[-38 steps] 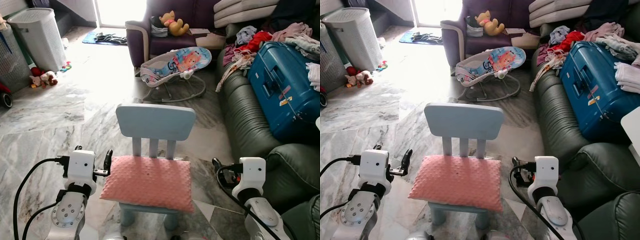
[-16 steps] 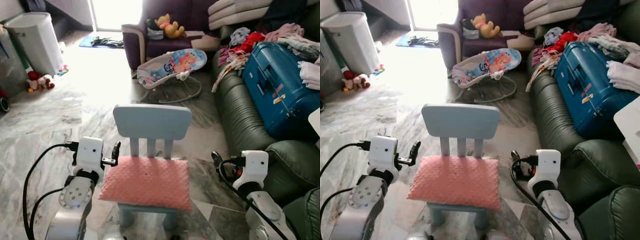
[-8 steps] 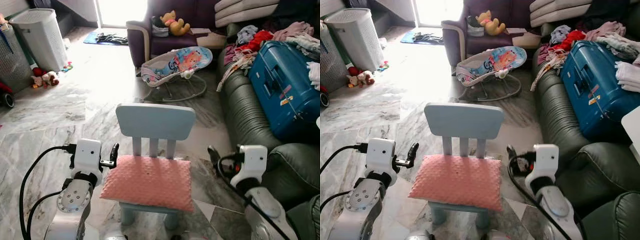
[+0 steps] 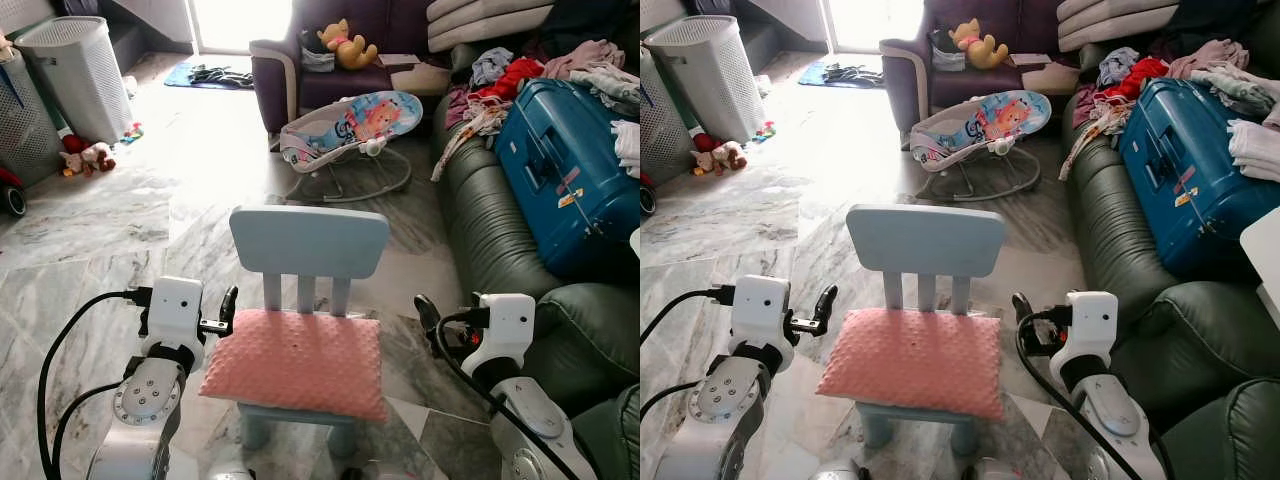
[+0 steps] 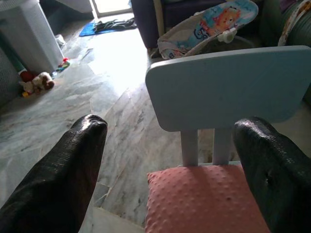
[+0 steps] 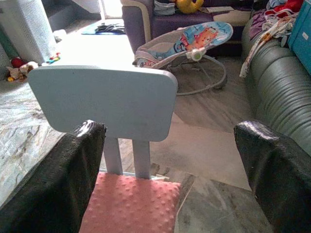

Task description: Move the pillow to the sofa

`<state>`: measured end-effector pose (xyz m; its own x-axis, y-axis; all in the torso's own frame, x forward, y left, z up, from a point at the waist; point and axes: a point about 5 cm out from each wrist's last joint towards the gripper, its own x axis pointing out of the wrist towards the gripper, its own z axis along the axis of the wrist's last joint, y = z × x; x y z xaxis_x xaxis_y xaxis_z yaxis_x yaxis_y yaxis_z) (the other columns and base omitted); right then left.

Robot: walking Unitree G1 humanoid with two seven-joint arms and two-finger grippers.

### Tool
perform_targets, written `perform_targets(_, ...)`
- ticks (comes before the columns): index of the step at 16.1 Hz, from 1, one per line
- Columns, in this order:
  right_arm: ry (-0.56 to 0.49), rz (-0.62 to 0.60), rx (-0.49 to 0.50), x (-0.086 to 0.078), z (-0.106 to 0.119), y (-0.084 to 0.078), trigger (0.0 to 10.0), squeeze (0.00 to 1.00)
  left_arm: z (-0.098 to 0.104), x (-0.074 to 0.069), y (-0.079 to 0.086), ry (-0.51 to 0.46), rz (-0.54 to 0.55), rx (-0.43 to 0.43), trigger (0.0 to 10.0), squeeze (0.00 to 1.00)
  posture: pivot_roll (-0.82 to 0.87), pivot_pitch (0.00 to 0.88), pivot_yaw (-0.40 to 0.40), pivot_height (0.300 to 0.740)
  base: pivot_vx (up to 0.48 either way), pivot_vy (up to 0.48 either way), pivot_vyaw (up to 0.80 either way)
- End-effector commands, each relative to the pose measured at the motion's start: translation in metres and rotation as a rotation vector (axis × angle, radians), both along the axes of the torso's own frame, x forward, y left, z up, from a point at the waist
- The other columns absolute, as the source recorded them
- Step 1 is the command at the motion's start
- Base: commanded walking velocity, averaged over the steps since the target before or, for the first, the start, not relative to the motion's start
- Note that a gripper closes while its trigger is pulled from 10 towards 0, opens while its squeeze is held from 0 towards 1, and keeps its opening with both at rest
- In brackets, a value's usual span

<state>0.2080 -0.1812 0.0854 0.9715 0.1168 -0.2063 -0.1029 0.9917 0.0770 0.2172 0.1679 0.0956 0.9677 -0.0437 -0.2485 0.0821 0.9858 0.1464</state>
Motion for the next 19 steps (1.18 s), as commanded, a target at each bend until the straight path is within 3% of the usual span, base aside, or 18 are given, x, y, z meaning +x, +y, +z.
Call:
perform_targets(1,-0.005,0.012,0.007,-0.0003,0.0027,0.0016,10.0,0.00,0.0053,0.0014,-0.0021,-0.017,-0.006,0.001,10.0,0.00,-0.02,0.044,-0.010,0.730,0.000,0.000,0.00)
perform_targets(13,-0.012,0.020,0.006,0.0027,0.0032,0.0006,10.0,0.00,0.0047,0.0027,-0.0038,-0.013,-0.005,-0.006,10.0,0.00,-0.02,0.038,-0.016,0.615,0.000,0.000,0.00)
perform_targets(19,-0.009,0.021,0.013,0.0037,0.0022,0.0001,10.0,0.00,0.0077,0.0036,-0.0061,-0.018,-0.007,-0.013,10.0,0.00,-0.02,0.039,-0.021,0.605,0.000,0.000,0.00)
